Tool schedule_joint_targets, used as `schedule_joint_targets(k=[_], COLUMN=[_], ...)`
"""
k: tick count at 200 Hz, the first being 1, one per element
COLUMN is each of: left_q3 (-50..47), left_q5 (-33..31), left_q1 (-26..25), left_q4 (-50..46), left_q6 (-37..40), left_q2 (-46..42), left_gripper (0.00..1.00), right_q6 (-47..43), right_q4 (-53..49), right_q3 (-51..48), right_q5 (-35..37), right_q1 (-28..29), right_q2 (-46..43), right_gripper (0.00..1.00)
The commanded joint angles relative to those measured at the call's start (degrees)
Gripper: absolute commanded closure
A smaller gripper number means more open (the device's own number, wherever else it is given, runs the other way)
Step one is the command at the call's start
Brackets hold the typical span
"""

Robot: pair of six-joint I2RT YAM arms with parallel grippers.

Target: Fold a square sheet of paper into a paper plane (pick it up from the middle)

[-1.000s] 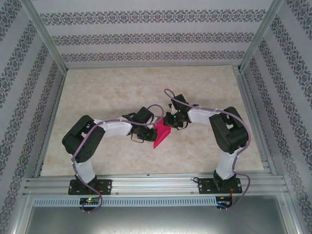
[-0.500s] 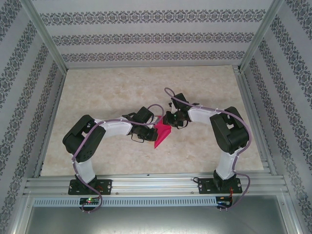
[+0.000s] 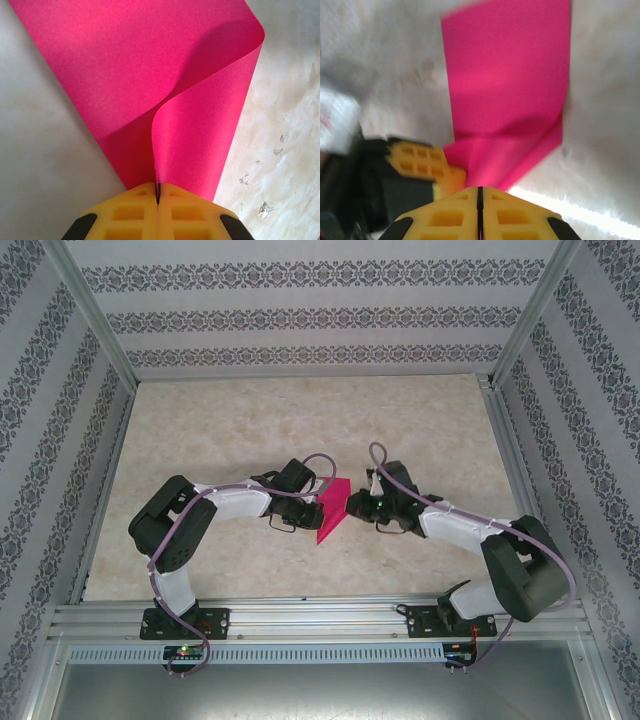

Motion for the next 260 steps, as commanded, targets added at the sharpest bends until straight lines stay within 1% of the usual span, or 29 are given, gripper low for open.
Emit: schedule_joint_targets(k=[1,25,45,66,82,156,235,260], left_q3=[-1.1,-1.1,-1.1,-1.2,-1.3,-1.8,-1.9,-1.8], left_q5=[-1.0,-0.9,-0.9,-1.0,-1.0,-0.7,-0.4,-0.5], left_q1=[0.6,0.5,0.6,0.5,0.6,0.5,0.6,0.6], left_q4=[0.0,-0.1,-0.1,-0.1,0.2,0.6,0.5,0.6], left_q6=[0.5,0.5,0.6,0.7,0.5,0.5,0.7,0.8], left_q2=[1.5,1.5,1.6,1.6,1.5,1.5,1.6,1.6], left_gripper=[0.93,0.93,0.93,0.93,0.93,0.93,0.93,0.93], right_q6=[5.5,8.0,9.7,11.7,12.9,13.9,13.8,14.1], right_q4=[7.3,10.5,13.1,16.8,18.9,19.9,19.5,19.4], right_q3=[-3.1,-5.3,-5.3,-5.3,-5.2,-4.2,-4.7,-5.3], right_q5=[0.0,1.2,1.3,0.7,0.6,0.5,1.2,1.5], right_q1=[3.5,7.8,10.5,12.1,12.5,14.2,14.2,14.3], right_q2=[-2.5,-2.1,0.7,3.9,5.6,9.9,12.2,11.6], right_gripper=[0.91,0.91,0.92,0.93,0.93,0.93,0.93,0.93])
